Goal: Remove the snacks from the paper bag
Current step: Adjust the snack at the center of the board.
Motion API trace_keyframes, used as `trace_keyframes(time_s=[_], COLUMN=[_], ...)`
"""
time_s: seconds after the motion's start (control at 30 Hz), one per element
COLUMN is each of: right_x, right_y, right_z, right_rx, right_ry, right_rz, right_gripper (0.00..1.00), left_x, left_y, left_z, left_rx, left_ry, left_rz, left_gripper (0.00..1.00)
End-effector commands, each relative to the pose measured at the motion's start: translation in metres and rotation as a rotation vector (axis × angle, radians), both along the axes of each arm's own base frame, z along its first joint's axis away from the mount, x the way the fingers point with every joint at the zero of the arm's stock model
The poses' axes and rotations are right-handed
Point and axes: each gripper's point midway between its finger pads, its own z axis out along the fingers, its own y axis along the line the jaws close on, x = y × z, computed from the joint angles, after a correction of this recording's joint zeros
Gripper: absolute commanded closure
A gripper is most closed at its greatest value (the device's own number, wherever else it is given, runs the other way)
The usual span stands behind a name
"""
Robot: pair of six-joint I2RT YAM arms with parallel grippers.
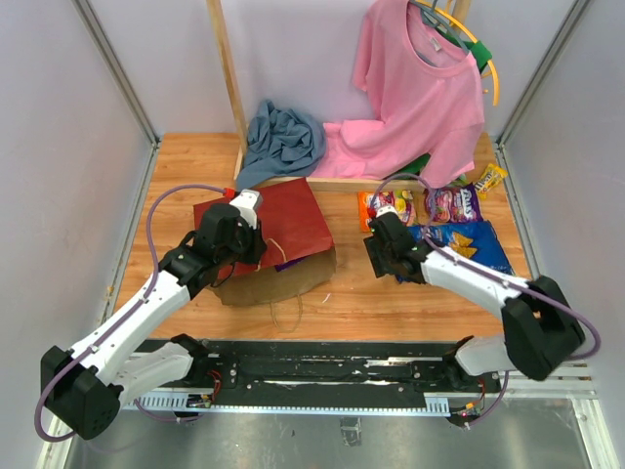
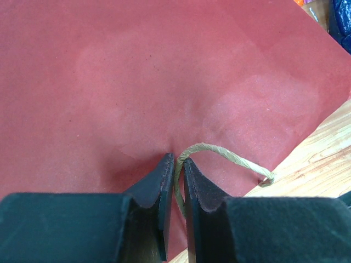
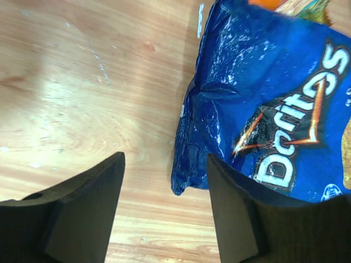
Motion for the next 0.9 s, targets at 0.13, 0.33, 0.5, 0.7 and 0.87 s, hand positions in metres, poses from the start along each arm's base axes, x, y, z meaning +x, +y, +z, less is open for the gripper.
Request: trace_keyframes(time_s=[0.13,0.33,0.5,0.7,0.87], right_x=[0.000,-0.004,-0.012,-0.020,-0.033], right_y=[0.033,0.039,0.050,0.062,0.084], right_z=[0.070,0.101,0.111,0.118,0.117], right_rx=[0.269,0.563,0.793,0.896,0.913], right_ry=[-0.224,-0.436,-0.460,-0.459,-0.465], right_rz=[0.124,0.048,0.013,-0.025,-0.009], right_gripper=[0.27,0.02,0.01,0.01,0.01], left_x=[0.003,0.003,0.002,0.002,0.002], left_y=[0.003,0.003,0.002,0.003,0.002], left_z=[0.012,0.014,0.015,0.017,0.017], left_rx=[-0.013,-0.017,-0.022,-0.027,-0.028], left_ry=[-0.039,-0.047,-0.049,-0.056,-0.055], left_rz=[0.011,0.011,0.006,0.007,0.006], left_gripper=[0.82,0.82,0.82,0.82,0.82])
